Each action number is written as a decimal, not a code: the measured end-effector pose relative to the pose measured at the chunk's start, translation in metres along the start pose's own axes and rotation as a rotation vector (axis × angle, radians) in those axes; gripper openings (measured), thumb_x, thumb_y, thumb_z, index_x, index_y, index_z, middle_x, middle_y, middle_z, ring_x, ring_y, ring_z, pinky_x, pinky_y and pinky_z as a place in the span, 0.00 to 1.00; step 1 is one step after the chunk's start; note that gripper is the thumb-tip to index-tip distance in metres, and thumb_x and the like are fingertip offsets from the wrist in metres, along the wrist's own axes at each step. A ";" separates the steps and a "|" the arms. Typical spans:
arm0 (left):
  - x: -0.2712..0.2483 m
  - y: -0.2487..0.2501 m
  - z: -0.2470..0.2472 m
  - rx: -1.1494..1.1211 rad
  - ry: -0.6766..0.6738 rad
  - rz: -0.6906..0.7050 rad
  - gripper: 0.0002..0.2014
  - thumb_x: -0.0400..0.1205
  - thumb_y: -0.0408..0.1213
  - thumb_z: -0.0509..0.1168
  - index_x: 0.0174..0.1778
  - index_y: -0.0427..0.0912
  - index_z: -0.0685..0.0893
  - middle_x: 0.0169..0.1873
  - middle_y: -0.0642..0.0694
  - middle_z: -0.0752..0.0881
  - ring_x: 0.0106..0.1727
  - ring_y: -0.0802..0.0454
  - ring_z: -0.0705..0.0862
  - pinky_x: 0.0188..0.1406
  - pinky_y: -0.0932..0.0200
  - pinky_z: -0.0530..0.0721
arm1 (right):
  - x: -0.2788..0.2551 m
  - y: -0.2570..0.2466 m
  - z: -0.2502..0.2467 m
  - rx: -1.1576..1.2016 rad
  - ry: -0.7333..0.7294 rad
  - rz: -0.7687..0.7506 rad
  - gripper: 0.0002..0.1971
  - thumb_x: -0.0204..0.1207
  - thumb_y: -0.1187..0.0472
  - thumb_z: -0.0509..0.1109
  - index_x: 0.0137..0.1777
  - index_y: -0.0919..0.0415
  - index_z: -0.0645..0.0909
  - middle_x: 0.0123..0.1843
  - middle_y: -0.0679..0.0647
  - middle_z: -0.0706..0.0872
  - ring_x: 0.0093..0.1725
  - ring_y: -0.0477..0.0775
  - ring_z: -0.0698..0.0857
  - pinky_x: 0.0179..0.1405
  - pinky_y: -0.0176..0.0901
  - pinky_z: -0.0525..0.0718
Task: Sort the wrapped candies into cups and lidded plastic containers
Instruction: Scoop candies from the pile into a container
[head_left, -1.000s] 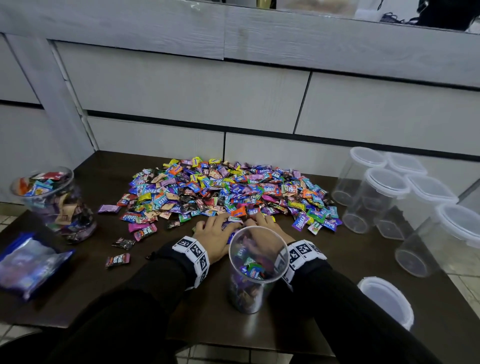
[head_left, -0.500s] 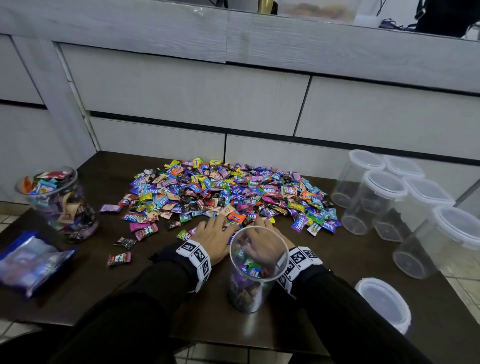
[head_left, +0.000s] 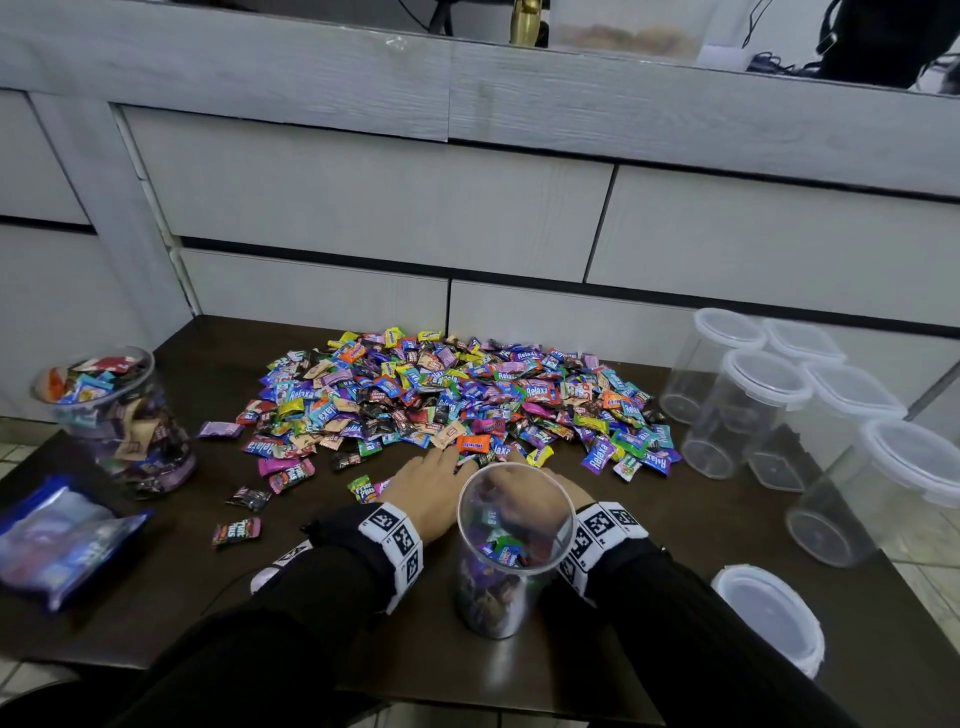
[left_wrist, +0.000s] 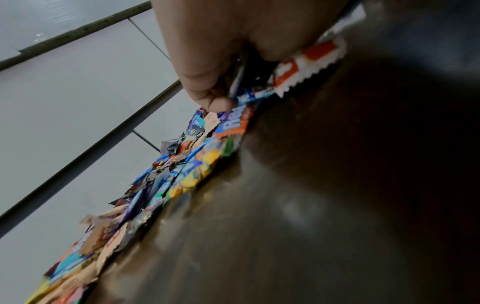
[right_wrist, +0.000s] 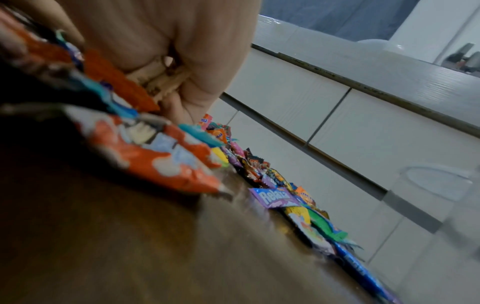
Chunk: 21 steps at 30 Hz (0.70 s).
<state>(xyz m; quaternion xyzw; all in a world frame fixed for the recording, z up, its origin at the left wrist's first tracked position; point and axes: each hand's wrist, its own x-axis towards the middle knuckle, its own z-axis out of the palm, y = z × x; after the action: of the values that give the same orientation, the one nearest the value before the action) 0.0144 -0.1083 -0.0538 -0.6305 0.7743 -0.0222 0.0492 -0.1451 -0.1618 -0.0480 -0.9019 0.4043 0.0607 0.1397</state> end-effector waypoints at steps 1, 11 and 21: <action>0.000 -0.001 -0.002 -0.022 0.012 0.001 0.16 0.89 0.43 0.51 0.70 0.43 0.70 0.66 0.40 0.73 0.66 0.40 0.74 0.59 0.49 0.74 | -0.002 0.002 -0.002 0.012 -0.017 -0.020 0.18 0.83 0.52 0.58 0.70 0.56 0.75 0.60 0.52 0.79 0.60 0.54 0.80 0.63 0.46 0.76; -0.011 -0.018 -0.036 -0.466 0.268 -0.164 0.09 0.88 0.50 0.52 0.56 0.49 0.70 0.48 0.48 0.79 0.44 0.50 0.80 0.40 0.54 0.76 | -0.035 0.014 -0.045 0.213 0.327 0.024 0.08 0.79 0.60 0.66 0.52 0.65 0.76 0.47 0.61 0.82 0.44 0.56 0.78 0.40 0.43 0.70; -0.028 -0.011 -0.105 -0.758 0.596 -0.161 0.09 0.87 0.46 0.56 0.47 0.46 0.76 0.27 0.51 0.77 0.27 0.56 0.76 0.27 0.57 0.67 | -0.074 0.012 -0.083 0.479 0.718 -0.025 0.14 0.78 0.65 0.68 0.36 0.49 0.69 0.29 0.45 0.74 0.26 0.39 0.72 0.28 0.29 0.69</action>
<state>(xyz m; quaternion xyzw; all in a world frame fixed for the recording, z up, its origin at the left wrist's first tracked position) 0.0198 -0.0866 0.0531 -0.6281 0.6572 0.0779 -0.4094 -0.2040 -0.1417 0.0450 -0.8128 0.4188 -0.3542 0.1962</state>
